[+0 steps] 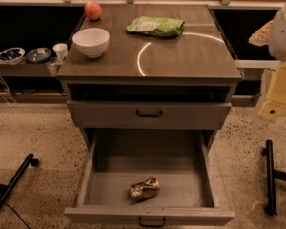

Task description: Pick orange can from middle drawer and place on counter

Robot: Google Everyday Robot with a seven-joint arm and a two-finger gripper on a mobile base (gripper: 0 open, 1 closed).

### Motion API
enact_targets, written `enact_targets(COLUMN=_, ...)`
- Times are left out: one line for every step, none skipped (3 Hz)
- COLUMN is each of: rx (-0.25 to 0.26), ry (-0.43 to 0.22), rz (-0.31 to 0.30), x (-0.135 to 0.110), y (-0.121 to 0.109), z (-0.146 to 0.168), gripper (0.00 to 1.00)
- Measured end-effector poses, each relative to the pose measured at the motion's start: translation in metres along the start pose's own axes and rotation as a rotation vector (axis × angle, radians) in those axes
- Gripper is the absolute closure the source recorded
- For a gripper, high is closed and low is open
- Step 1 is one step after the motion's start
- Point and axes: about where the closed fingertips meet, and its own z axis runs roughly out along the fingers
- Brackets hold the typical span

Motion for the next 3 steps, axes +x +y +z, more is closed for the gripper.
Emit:
enact_targets(rx=0.000, ry=0.000, rz=0.000, x=0.000, y=0.000, z=0.000, gripper=0.00)
enact_targets(rx=-0.055, ry=0.005, rz=-0.049, x=0.005, y=0.022, z=0.037, gripper=0.00)
enact_targets(rx=-0.053, ry=0.004, rz=-0.049, x=0.004, y=0.022, z=0.036, gripper=0.00)
